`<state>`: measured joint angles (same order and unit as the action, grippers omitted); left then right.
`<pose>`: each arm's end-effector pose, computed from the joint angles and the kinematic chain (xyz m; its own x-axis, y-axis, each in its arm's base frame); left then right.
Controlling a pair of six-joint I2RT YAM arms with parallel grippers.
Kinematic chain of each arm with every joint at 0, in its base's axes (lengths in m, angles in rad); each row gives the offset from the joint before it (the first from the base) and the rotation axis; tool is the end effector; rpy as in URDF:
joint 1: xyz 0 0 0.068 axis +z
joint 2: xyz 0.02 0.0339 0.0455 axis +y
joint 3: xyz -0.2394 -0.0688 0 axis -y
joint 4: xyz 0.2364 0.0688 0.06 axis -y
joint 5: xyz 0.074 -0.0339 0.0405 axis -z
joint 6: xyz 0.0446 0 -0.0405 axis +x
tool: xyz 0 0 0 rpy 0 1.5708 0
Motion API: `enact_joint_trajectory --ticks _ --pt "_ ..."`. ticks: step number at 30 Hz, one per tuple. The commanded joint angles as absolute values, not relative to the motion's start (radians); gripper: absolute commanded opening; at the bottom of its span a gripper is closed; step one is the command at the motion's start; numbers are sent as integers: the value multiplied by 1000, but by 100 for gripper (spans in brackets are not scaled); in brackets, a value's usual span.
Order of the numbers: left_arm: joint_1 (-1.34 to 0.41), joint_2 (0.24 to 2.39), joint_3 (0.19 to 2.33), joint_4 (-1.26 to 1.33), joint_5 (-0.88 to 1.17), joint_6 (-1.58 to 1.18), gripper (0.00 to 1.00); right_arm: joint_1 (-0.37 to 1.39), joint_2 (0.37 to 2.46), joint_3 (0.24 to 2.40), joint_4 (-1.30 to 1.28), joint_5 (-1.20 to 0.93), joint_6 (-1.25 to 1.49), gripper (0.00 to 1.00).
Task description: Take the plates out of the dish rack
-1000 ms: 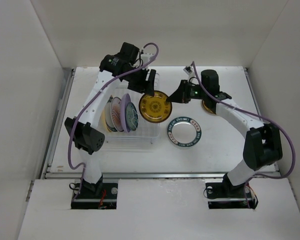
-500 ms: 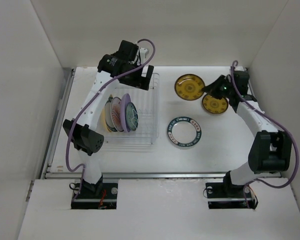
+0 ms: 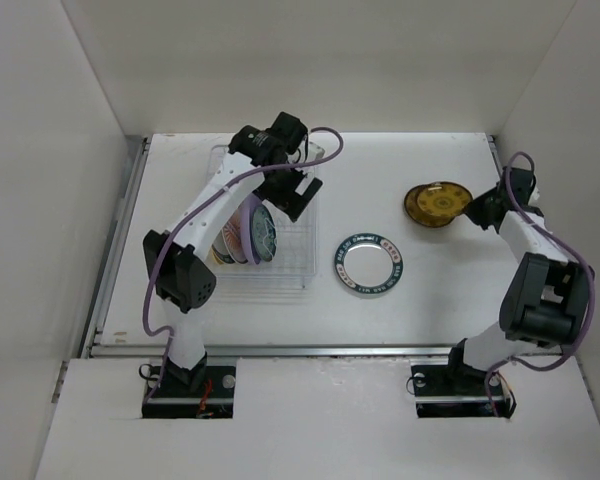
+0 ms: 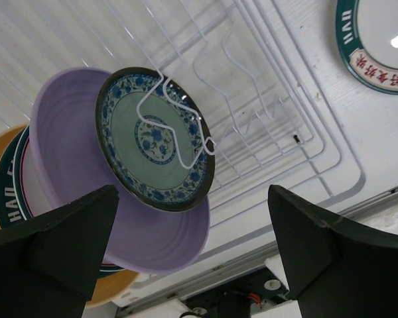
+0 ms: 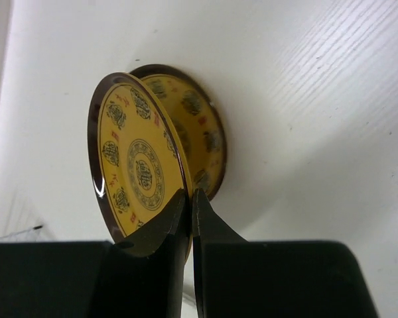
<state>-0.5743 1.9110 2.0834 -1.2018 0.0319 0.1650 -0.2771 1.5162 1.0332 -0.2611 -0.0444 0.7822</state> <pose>0.3213 -0.2096 0.3372 -0.6183 0.5956 -0.5128 0.6674 0.7425 0.0577 0.3193 -0.0888 0.2156 -0.2916 0.8150 -0.5007 0.6308 0.5574 0.5399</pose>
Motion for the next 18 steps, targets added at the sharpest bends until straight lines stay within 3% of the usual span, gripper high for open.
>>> enact_joint_trajectory --ticks 1,4,7,8,12,17,18 --pt "-568 1911 2063 -1230 -40 206 95 -298 1610 1098 -225 -70 756 0" --pt "-568 1922 2054 -1239 -40 206 95 -298 1670 1141 -225 -95 736 1" --pt "-568 1922 2054 -1250 -40 206 95 -298 1741 1170 -238 -106 704 19" --pt "-568 1922 2054 -1250 -40 206 95 -298 1750 1170 -238 -121 704 19" --pt "-568 1931 2054 -1270 -12 206 95 -298 1790 1209 -305 -135 641 47" --pt "-577 1951 2063 -1301 69 196 93 -288 1824 1218 -314 -135 606 55" --pt "-577 1951 2063 -1301 69 196 88 -279 1824 1229 -327 -121 595 55"
